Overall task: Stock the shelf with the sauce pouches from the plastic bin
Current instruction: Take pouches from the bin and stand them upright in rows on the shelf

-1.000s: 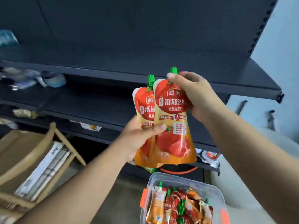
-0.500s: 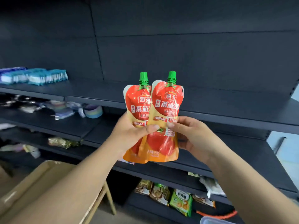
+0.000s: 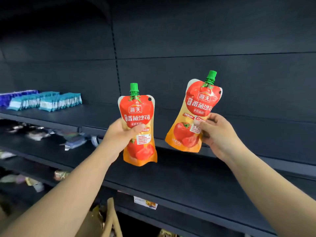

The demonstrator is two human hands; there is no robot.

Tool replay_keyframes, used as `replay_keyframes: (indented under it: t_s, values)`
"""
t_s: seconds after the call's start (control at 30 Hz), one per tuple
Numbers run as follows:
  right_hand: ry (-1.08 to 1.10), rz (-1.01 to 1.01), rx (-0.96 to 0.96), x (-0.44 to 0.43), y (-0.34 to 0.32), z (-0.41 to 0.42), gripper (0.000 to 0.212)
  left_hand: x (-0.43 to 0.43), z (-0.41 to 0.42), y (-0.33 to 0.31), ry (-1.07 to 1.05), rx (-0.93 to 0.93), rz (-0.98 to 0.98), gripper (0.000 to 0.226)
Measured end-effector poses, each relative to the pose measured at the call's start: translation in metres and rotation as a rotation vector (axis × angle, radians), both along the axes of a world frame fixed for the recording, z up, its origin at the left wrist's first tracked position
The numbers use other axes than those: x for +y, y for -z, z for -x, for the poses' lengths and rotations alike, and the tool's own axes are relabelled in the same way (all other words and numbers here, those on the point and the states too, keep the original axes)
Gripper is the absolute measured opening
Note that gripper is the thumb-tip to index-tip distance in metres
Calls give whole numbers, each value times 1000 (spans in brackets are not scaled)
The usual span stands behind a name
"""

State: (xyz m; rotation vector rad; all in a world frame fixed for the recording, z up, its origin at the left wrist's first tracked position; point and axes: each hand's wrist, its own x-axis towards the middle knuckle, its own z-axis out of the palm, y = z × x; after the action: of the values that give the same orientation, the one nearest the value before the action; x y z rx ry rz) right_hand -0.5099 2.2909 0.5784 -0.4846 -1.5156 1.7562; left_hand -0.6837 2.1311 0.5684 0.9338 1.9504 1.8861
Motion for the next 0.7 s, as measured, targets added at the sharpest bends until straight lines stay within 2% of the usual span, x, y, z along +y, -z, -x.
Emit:
replay_keyframes:
  t_s: [0.17, 0.3, 0.43, 0.7]
  values:
    - [-4, -31, 34, 65, 20, 68, 18, 63, 69, -3, 60, 28, -31, 50]
    - [-7, -133, 0, 118, 14, 125, 22, 113, 132, -5, 103, 29, -16, 33]
    - [-29, -169, -27, 157, 9, 183, 24, 150, 185, -4, 123, -27, -8, 31]
    - [-8, -131, -75, 198, 34, 270, 23, 198, 259, 21, -6, -126, -9, 39]
